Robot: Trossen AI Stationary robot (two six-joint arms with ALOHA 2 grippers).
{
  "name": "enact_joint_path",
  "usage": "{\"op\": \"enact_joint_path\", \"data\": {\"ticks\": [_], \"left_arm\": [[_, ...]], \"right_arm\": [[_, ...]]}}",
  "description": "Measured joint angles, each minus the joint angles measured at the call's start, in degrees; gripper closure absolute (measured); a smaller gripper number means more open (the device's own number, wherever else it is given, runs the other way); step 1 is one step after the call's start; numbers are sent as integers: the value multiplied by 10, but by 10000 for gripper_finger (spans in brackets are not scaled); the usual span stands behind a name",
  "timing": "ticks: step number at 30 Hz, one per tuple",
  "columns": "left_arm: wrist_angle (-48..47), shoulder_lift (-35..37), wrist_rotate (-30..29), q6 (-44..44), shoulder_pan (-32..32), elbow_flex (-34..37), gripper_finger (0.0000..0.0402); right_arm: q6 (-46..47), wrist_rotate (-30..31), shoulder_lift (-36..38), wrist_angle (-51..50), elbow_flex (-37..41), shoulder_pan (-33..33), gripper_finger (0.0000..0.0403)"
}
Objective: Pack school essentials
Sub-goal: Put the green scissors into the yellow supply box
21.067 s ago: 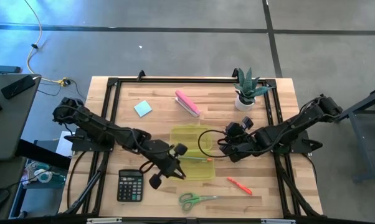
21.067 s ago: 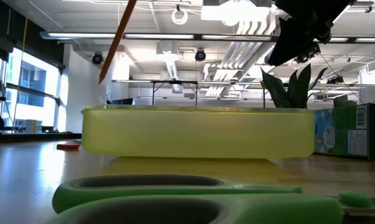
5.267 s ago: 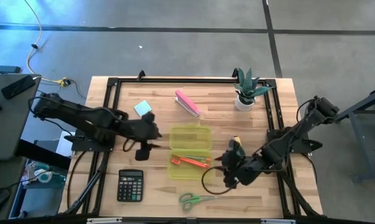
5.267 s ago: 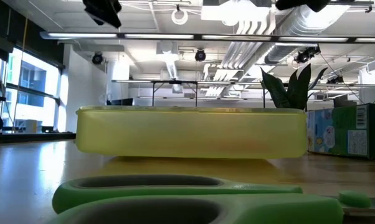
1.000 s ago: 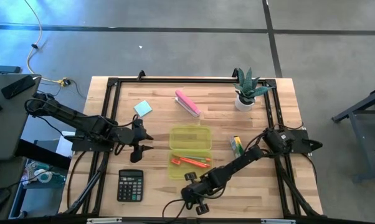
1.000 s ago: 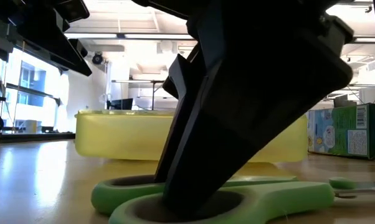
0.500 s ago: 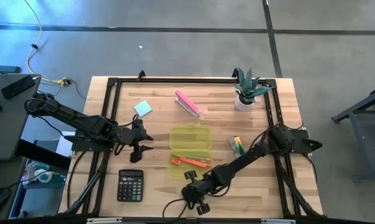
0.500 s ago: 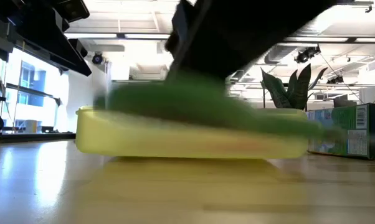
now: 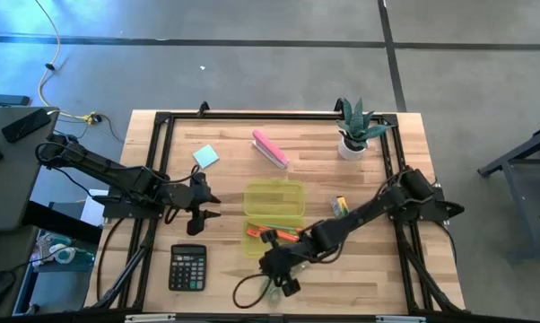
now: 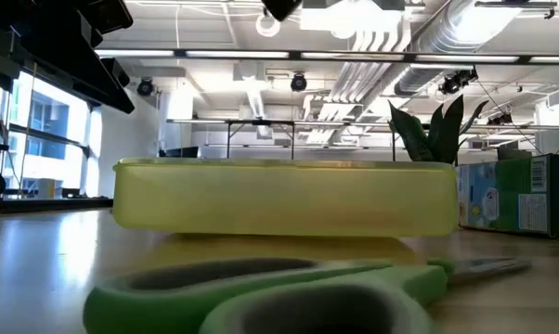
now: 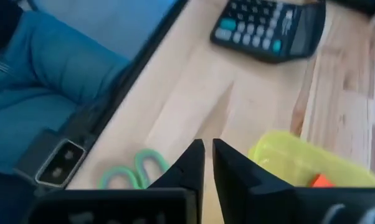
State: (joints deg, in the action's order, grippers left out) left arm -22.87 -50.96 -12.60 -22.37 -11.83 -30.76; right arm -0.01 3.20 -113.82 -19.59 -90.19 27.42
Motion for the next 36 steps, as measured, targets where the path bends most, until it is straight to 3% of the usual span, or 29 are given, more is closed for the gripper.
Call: {"op": "enact_joint_path", "data": {"ticks": [7, 19, 36], "left_arm": [[0, 0, 0, 0, 0, 0, 206], [0, 0, 0, 0, 0, 0, 206], [2, 0, 0, -2, 0, 0, 206]], "right_arm": [[47, -31, -6, -88, 0, 3, 373], [106, -18, -20, -169, 2, 54, 256], [104, 18, -81, -179, 2, 63, 249]]}}
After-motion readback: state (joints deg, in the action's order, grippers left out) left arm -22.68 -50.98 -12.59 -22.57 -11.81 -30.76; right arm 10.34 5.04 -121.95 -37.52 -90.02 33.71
